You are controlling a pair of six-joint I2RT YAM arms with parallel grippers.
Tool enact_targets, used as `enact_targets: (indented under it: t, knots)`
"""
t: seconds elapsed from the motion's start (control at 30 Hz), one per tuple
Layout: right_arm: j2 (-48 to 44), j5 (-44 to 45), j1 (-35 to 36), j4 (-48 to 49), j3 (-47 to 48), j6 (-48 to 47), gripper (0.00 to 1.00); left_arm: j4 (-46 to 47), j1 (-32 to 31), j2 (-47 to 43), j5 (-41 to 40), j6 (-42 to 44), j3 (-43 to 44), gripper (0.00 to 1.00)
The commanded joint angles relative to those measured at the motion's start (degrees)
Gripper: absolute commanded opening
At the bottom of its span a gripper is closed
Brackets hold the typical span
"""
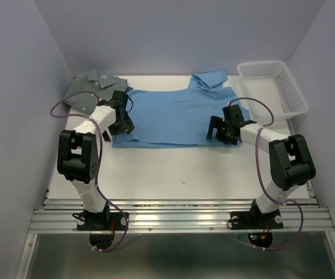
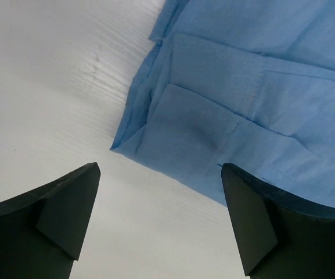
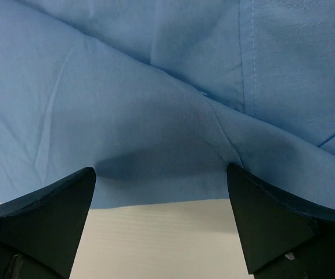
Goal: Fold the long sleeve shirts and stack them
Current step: Fold the shirt
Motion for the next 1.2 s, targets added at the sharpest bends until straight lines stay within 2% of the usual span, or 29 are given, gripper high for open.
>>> enact_targets:
  t: [0.0, 0.1, 0.33, 0.43, 0.57, 0.8, 0.97, 1.03, 1.13, 1.17]
  knots:
    - [3.82, 5.71, -0.28, -0.9, 4.82, 1.24, 1.0, -2.19, -1.8, -5.44, -0.84, 0.46, 7.14, 0.99]
    - [6.9, 9.14, -0.28, -2.04, 5.27, 2.03, 1.0, 0.7, -2.33, -5.36, 3.28, 1.52, 9.17, 0.99]
    - [7.35, 13.54, -1.34, -3.71, 1.41, 4.05, 1.0, 6.58, -4.62, 2.63, 11.71, 3.1, 10.41, 0.99]
    - [4.2, 14.16, -1.34, -5.29, -1.22, 5.63, 1.0, 8.61, -5.94, 4.92, 13.39, 2.75, 7.95, 0.99]
    - [-0.82, 13.64, -2.65, -9.42, -7.45, 8.27, 1.0, 12.39, -6.12, 4.49, 17.0, 1.79, -0.03, 0.99]
    - [-11.36, 3.71, -3.36, -14.25, -17.57, 14.68, 1.0, 15.74, -8.22, -0.25, 18.06, 0.82, -13.75, 0.99]
    - [-23.39, 0.73, -3.36, -23.04, -24.43, 19.96, 1.0, 14.07, -9.63, -7.63, 19.47, -0.5, -24.11, 0.99]
    - [-29.11, -7.68, -3.36, -22.17, -25.66, 22.33, 1.0, 11.0, -9.72, -11.67, 17.54, -1.11, -26.24, 0.99]
    - [-33.95, -6.5, -1.78, -26.81, -24.01, 23.83, 1.0, 8.27, -9.72, -15.98, 16.74, -1.56, -27.3, 0.99]
    - [-34.92, -3.54, -1.25, -28.83, -20.87, 23.48, 1.0, 7.83, -9.72, -16.69, 16.39, -1.47, -26.08, 0.99]
